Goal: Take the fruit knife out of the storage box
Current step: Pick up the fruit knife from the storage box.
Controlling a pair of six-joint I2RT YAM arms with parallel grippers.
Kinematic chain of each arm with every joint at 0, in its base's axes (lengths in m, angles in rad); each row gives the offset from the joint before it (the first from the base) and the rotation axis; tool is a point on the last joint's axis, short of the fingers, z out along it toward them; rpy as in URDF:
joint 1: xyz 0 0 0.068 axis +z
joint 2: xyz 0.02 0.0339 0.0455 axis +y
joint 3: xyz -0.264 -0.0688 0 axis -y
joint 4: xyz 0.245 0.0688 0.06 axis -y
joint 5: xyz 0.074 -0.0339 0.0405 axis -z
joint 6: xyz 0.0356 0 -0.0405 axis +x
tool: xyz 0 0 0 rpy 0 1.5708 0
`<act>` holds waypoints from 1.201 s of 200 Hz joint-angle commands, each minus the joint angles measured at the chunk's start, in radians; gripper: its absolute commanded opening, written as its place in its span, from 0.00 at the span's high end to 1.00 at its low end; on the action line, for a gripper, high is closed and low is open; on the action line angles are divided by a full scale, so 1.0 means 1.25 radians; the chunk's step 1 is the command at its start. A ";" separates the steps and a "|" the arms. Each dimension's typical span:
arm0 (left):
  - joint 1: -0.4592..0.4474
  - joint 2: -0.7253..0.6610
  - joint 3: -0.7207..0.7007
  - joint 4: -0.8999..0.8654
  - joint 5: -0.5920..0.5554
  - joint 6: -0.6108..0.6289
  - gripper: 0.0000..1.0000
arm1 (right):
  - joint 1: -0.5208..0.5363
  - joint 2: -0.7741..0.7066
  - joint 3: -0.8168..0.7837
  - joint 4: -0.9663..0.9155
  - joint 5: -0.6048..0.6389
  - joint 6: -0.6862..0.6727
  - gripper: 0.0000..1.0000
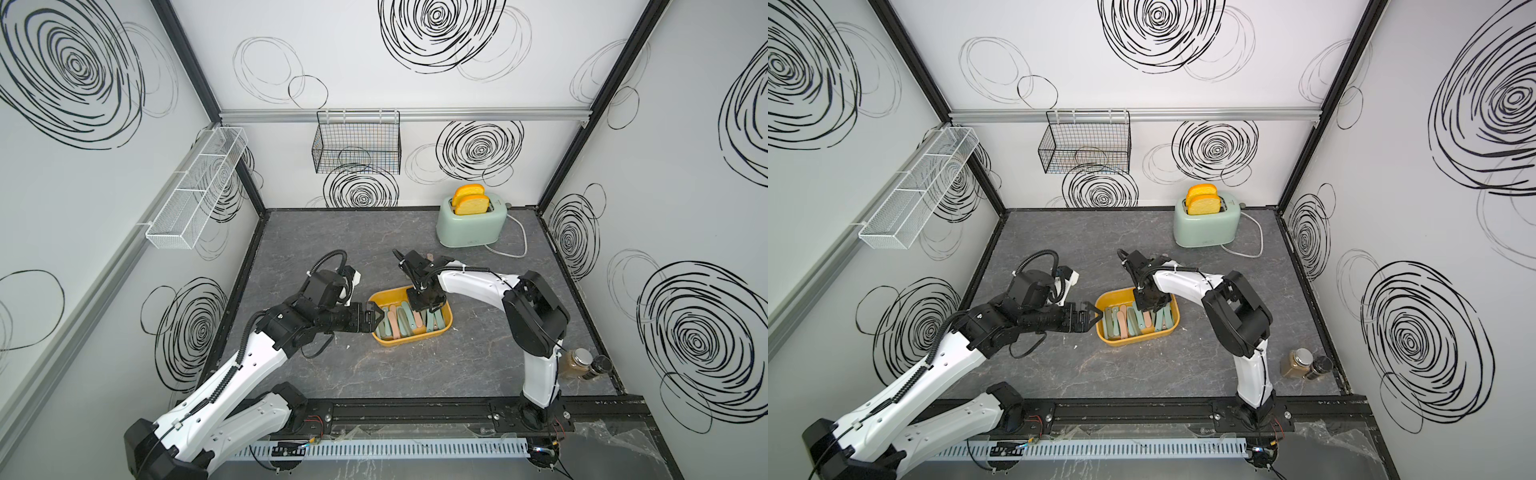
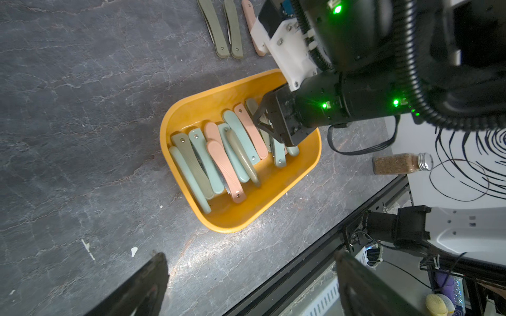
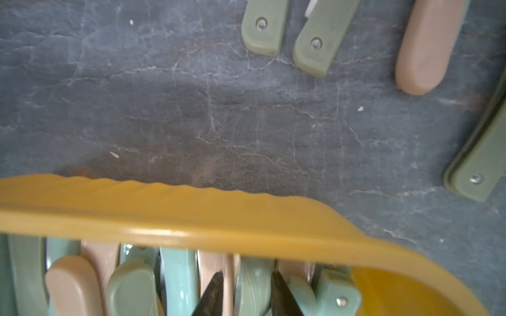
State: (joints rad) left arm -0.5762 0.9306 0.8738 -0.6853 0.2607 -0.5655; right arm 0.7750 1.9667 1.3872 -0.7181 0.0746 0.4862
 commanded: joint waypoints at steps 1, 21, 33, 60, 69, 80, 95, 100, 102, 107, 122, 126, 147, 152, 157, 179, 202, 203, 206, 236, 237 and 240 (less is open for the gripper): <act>-0.003 -0.006 -0.001 0.000 -0.014 -0.004 0.02 | -0.003 0.024 -0.016 0.004 0.013 0.000 0.68; -0.003 -0.001 0.000 0.001 -0.015 -0.002 0.02 | -0.006 0.031 -0.017 0.008 0.014 -0.003 0.68; -0.003 0.000 0.000 0.002 -0.015 -0.003 0.02 | -0.009 0.031 -0.017 0.008 0.014 -0.005 0.68; -0.003 0.003 -0.001 0.006 -0.014 -0.003 0.02 | -0.013 0.032 -0.014 0.006 0.016 -0.010 0.73; -0.003 0.003 -0.003 0.009 -0.013 -0.003 0.02 | -0.016 0.031 -0.013 0.005 0.016 -0.012 0.73; -0.003 0.003 -0.003 0.009 -0.014 -0.003 0.02 | -0.019 0.032 -0.013 0.005 0.015 -0.013 0.73; -0.003 0.004 -0.004 0.011 -0.012 -0.004 0.02 | -0.021 0.035 -0.013 0.005 0.018 -0.016 0.71; -0.003 0.003 -0.004 0.012 -0.012 -0.005 0.02 | -0.022 0.036 -0.013 0.004 0.019 -0.017 0.70; -0.003 0.003 -0.004 0.013 -0.012 -0.004 0.02 | -0.022 0.036 -0.013 0.004 0.019 -0.018 0.69; -0.003 0.003 -0.005 0.012 -0.012 -0.004 0.02 | -0.024 0.038 -0.013 0.004 0.019 -0.018 0.69; -0.003 0.004 -0.004 0.013 -0.011 -0.004 0.02 | -0.026 0.040 -0.013 0.004 0.018 -0.022 0.69; -0.003 0.004 -0.004 0.013 -0.011 -0.004 0.02 | -0.026 0.041 -0.013 0.003 0.017 -0.021 0.70; -0.003 0.003 -0.004 0.011 -0.011 -0.002 0.02 | -0.027 0.040 -0.015 0.005 0.016 -0.022 0.73; -0.003 0.003 -0.004 0.011 -0.011 -0.002 0.02 | -0.027 0.041 -0.015 0.005 0.016 -0.023 0.74; -0.003 0.004 -0.004 0.010 -0.012 -0.002 0.02 | -0.028 0.042 -0.013 0.004 0.016 -0.022 0.75; -0.003 0.002 -0.003 0.008 -0.011 -0.002 0.02 | -0.027 0.037 -0.005 -0.001 0.017 -0.021 0.77; -0.003 0.001 0.000 0.006 -0.012 0.000 0.02 | -0.028 0.026 0.019 -0.017 0.019 -0.018 0.78; -0.003 0.002 0.000 0.006 -0.013 0.000 0.02 | -0.028 0.026 0.020 -0.017 0.020 -0.018 0.78; -0.003 0.002 0.002 0.006 -0.012 0.000 0.02 | -0.027 0.024 0.025 -0.019 0.020 -0.019 0.78; -0.003 0.004 0.010 0.004 -0.012 0.002 0.02 | -0.027 0.006 0.065 -0.043 0.022 -0.014 0.78; -0.003 0.004 0.010 0.004 -0.012 0.002 0.02 | -0.027 0.006 0.065 -0.044 0.022 -0.013 0.78; -0.003 0.005 0.011 0.005 -0.012 0.002 0.02 | -0.027 0.004 0.069 -0.045 0.022 -0.013 0.78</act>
State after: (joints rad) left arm -0.5762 0.9352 0.8738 -0.6872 0.2596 -0.5652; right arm 0.7467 1.9991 1.4174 -0.7223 0.0834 0.4568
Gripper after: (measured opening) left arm 0.981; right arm 0.228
